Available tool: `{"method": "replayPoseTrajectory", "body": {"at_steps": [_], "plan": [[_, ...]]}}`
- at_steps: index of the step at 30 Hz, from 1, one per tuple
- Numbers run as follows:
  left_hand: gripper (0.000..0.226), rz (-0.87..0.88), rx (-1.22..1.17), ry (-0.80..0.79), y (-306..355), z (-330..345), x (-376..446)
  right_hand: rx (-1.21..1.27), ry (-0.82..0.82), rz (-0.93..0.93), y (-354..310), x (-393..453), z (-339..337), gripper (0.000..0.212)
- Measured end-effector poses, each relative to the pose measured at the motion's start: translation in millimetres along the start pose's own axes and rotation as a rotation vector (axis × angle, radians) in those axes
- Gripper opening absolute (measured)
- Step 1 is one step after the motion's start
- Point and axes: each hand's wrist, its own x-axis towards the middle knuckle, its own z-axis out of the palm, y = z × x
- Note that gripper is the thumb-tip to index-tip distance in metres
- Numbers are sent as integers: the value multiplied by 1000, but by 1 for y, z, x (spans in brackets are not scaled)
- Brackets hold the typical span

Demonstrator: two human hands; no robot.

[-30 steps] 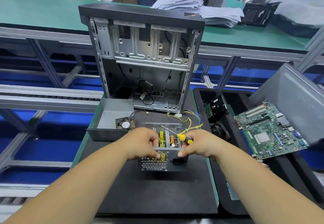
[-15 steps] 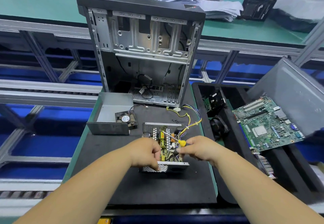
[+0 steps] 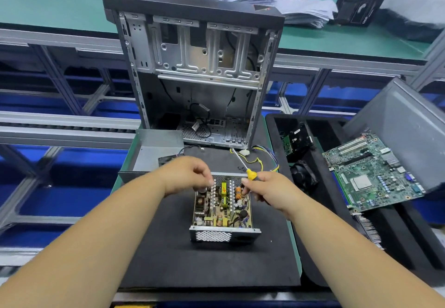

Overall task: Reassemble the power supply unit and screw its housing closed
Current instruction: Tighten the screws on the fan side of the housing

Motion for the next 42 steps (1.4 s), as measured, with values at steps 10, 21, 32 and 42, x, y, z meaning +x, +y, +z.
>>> {"method": "replayPoseTrajectory", "body": {"at_steps": [10,21,32,42], "plan": [[91,-543,675,312,-38,-40,56,171,126,-67,-8,16,-5,29],[92,-742,514,261,-46,-27,92,136,148,-83,-5,15,-18,27],[91,-182,586,615,-14,-25,46,133,231,-134,-20,14,-18,23],[108,378,362,582,35,-21,-15,363,334,-128,-46,18,-11,28]]}}
